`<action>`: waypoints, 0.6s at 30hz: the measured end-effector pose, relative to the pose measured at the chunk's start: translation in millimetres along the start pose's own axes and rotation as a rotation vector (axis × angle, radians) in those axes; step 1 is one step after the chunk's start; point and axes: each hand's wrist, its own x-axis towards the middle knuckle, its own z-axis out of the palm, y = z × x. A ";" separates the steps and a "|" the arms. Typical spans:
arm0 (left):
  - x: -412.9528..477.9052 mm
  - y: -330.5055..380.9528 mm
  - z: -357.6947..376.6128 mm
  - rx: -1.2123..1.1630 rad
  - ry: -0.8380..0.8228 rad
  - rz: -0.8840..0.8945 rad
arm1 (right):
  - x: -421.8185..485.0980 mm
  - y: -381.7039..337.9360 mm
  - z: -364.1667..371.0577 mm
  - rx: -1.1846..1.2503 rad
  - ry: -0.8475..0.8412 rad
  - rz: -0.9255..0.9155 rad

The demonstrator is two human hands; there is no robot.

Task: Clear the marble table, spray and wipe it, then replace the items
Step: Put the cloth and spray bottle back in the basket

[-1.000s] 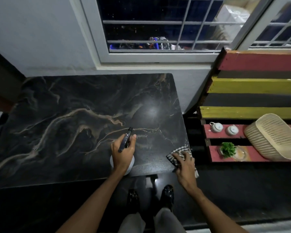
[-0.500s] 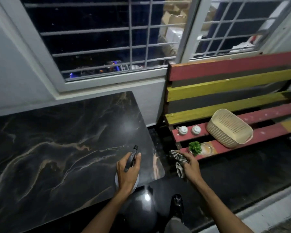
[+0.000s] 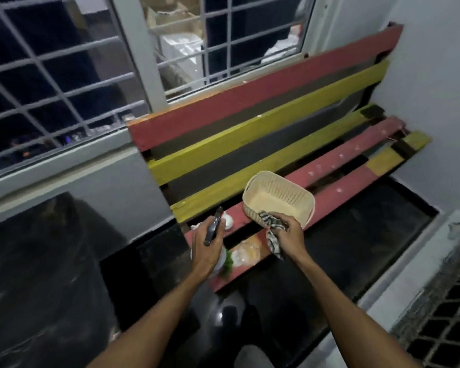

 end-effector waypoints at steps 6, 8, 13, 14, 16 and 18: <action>107.0 14.6 130.7 0.028 -0.128 0.083 | 130.6 54.0 -48.5 -0.058 0.004 0.072; 136.0 9.1 164.2 0.020 -0.178 0.078 | 164.9 79.6 -52.9 -0.116 -0.035 0.051; 196.9 -26.8 228.5 0.032 -0.240 0.081 | 233.3 135.4 -49.0 -0.216 -0.108 -0.008; 205.4 -36.1 239.3 0.022 -0.253 0.079 | 239.3 137.3 -47.5 -0.229 -0.125 -0.011; 221.9 -59.4 259.5 0.008 -0.293 0.104 | 253.8 152.7 -40.9 -0.293 -0.149 -0.041; 233.9 -88.7 273.1 0.014 -0.360 0.101 | 263.3 170.2 -32.1 -0.346 -0.202 -0.043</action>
